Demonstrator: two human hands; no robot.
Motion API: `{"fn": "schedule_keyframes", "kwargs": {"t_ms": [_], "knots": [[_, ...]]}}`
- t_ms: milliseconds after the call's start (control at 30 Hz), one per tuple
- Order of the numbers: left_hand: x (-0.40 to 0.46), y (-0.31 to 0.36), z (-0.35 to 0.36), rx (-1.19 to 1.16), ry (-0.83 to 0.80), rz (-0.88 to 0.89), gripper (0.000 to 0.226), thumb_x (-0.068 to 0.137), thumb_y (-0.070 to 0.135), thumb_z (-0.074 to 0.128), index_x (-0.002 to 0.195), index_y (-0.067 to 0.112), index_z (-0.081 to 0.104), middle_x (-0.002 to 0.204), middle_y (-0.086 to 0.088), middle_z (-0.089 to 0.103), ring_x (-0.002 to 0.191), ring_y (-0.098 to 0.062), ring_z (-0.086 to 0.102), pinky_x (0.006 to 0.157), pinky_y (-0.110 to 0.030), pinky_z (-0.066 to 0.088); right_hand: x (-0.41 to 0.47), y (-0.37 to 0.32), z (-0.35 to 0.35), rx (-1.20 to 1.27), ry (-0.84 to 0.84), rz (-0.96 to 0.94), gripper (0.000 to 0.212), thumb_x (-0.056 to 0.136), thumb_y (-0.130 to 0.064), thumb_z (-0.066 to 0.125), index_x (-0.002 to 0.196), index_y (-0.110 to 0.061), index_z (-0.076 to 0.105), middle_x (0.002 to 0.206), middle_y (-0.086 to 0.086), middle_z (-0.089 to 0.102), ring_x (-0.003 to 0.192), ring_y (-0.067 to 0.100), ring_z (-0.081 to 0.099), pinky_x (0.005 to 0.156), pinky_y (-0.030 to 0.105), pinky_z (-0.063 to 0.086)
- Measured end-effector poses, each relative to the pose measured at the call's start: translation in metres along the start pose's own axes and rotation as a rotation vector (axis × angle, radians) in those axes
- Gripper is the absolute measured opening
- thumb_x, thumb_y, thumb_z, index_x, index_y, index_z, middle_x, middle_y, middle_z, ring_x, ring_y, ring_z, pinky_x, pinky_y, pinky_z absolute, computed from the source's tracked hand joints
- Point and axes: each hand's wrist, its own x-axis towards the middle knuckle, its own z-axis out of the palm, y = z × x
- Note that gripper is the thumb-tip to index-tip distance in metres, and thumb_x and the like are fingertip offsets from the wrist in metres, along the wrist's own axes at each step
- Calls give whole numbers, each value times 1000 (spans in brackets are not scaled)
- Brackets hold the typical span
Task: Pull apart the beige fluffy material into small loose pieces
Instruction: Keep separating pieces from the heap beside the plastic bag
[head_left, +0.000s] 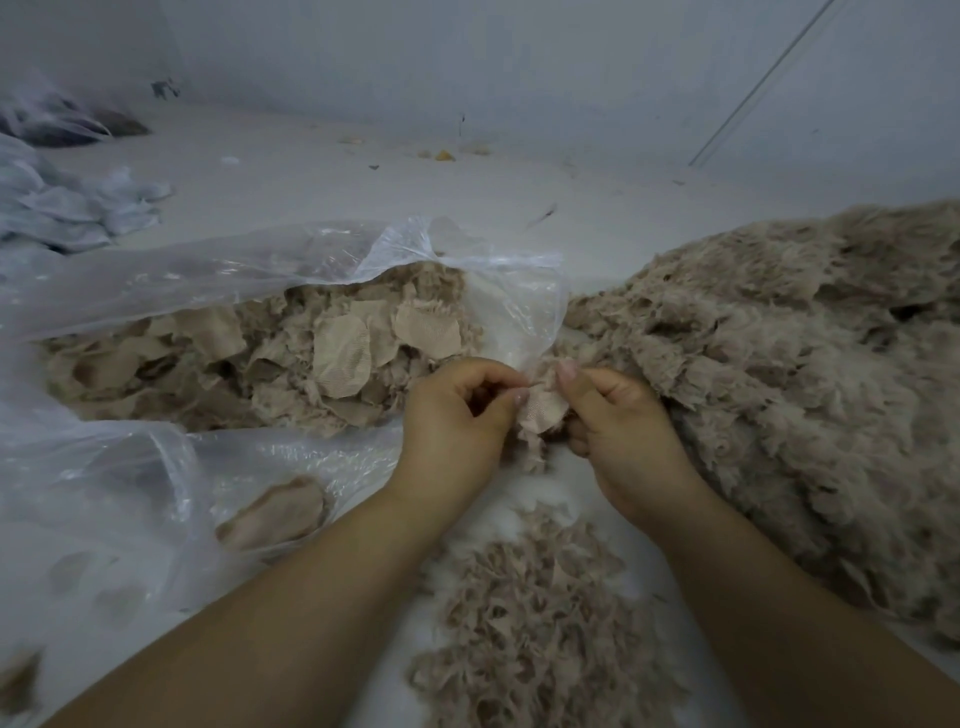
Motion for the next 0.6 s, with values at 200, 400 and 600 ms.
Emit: {"fn": "schedule_keyframes", "kwargs": {"t_ms": [200,400,600], "knots": [[1,-2,2,130,46,65,16,89,1,62,80,14,62,76,-5,63,69,-20,61,63,-32,52,0,-2,2,57,22,1,46,98,-38,50,55,-32,67,45,-16,42,39,-1,33,41,15,31],[-4,0,5,-83,-45,-70,29,83,20,75,97,22,50,87,-11,59,71,-25,58,61,-34,53,0,-5,2,118,1,40,31,87,-29,56,57,-23,61,53,-5,36,46,6,27,43,18,25],[-5,2,6,-153,-114,1,31,85,-13,61,96,15,63,83,1,66,71,-9,66,62,-22,53,0,-11,4,128,4,73,37,87,-35,67,53,-25,58,52,-5,31,46,10,23,41,21,22]]}}
